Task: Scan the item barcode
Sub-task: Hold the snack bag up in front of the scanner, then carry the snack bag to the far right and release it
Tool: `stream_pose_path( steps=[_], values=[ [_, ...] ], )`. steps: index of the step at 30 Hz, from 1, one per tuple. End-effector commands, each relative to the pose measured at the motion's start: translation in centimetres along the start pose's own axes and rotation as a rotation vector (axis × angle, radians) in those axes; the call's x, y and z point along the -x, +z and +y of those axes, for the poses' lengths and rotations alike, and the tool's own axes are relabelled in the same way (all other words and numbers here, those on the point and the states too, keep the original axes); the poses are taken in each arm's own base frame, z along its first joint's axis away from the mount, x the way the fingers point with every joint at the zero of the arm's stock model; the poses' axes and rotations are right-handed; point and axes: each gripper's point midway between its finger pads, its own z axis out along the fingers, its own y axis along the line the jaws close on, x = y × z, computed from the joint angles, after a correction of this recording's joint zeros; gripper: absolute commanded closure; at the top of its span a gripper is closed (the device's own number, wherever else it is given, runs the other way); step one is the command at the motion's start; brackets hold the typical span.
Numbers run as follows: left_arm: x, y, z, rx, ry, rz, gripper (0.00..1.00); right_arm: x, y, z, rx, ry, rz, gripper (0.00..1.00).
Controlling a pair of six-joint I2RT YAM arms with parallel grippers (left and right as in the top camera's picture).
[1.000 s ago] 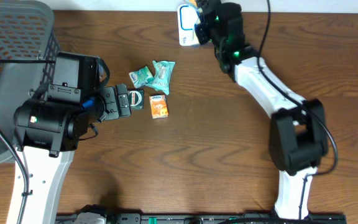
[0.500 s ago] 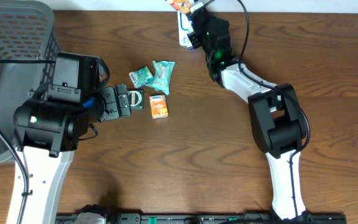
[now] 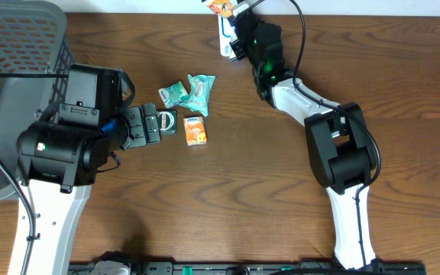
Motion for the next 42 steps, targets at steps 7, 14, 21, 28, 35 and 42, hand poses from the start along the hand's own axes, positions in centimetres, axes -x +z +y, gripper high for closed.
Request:
stream_pose_path(
  steps=[7,14,21,28,35,42],
  values=[
    [0.3,-0.3,0.0,0.004,0.002,-0.014,0.02,6.1,-1.2,-4.0,0.105,0.332,-0.191,0.99],
    [0.3,-0.3,0.0,0.004,0.002,-0.014,0.02,3.9,-1.0,-2.5,0.166,0.265,-0.106,0.99],
    [0.3,-0.3,0.0,0.004,0.002,-0.014,0.02,5.6,-2.7,-10.2,-0.015,0.274,-0.104,0.99],
    [0.3,-0.3,0.0,0.004,0.002,-0.014,0.02,1.4,-8.8,-23.4,-0.328,0.174,0.168,0.99],
    [0.3,-0.3,0.0,0.004,0.002,-0.014,0.02,-12.7,-17.5,-32.2,-0.487,0.15,0.65,0.99],
    [0.3,-0.3,0.0,0.004,0.002,-0.014,0.02,-22.2,-24.5,-35.7,-0.53,0.286,0.897,0.36]
  ],
)
